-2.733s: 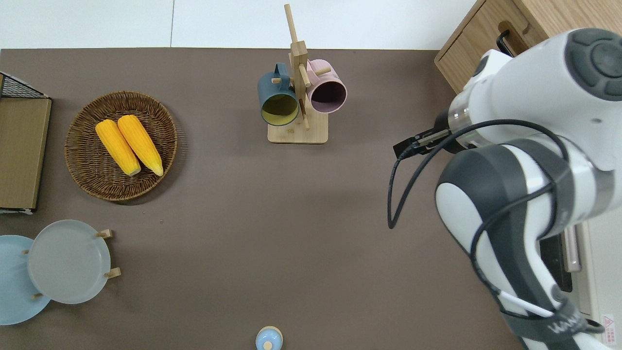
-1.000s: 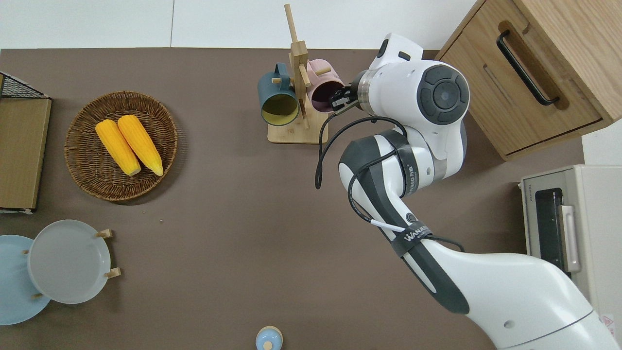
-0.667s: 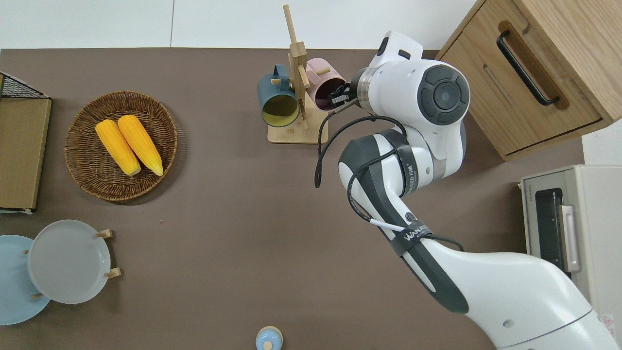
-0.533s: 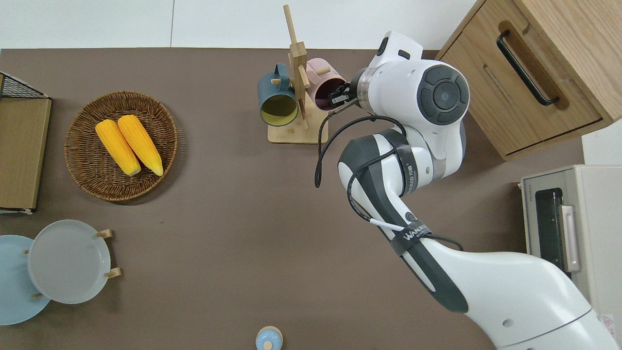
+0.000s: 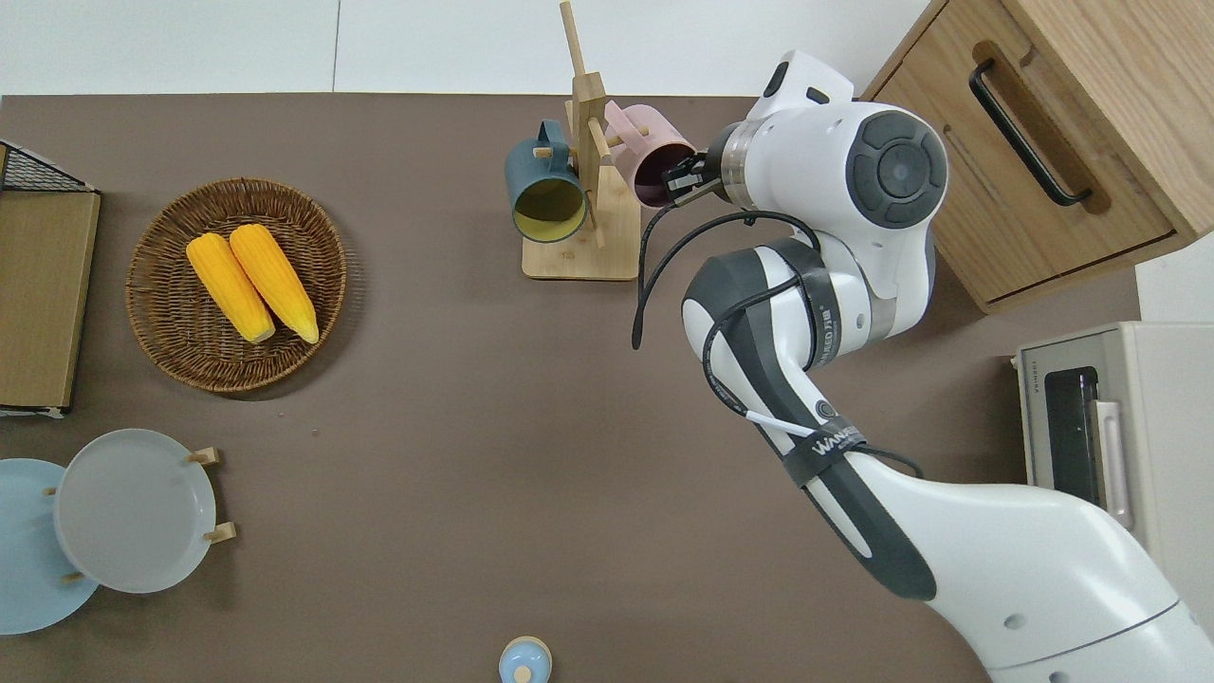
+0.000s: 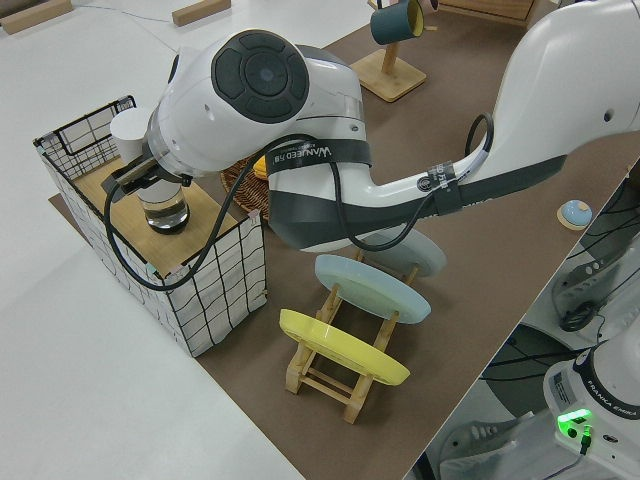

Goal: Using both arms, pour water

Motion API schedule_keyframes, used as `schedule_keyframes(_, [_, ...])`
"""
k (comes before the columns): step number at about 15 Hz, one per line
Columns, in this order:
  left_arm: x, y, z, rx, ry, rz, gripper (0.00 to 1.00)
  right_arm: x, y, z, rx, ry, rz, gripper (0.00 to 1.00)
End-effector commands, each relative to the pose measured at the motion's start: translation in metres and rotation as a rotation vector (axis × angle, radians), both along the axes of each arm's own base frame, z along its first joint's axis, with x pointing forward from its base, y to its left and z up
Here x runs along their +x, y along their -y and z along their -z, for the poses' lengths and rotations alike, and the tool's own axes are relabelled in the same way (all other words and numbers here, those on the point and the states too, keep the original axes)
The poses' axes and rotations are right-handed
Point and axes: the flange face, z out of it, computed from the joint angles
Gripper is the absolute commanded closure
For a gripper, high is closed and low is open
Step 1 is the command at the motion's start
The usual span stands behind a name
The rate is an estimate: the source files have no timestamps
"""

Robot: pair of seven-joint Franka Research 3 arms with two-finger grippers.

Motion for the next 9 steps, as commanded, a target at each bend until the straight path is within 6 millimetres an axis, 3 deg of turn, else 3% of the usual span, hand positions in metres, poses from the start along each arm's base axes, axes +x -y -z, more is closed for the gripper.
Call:
schedule_keyframes(1, [0.001, -0.002, 0.009, -0.008, 0.024, -0.007, 0.03, 0.007, 0.015, -0.021, 0.013, -0.038, 0.039, 1.0])
schedule_keyframes(2, [0.002, -0.002, 0.009, -0.009, 0.025, -0.007, 0.14, 0.008, 0.021, -0.024, 0.01, -0.047, 0.044, 1.0])
schedule_keyframes(5, [0.002, -0.001, 0.01, -0.015, 0.025, -0.01, 0.72, 0.007, 0.036, -0.036, 0.021, -0.066, 0.064, 1.0])
schedule_keyframes(7, [0.001, -0.004, 0.009, -0.013, 0.024, -0.014, 0.98, 0.008, 0.049, -0.037, 0.014, -0.082, 0.073, 1.0])
schedule_keyframes(9, [0.001, -0.004, 0.009, -0.014, 0.025, -0.016, 1.0, 0.004, 0.063, -0.048, -0.009, -0.098, 0.078, 1.0])
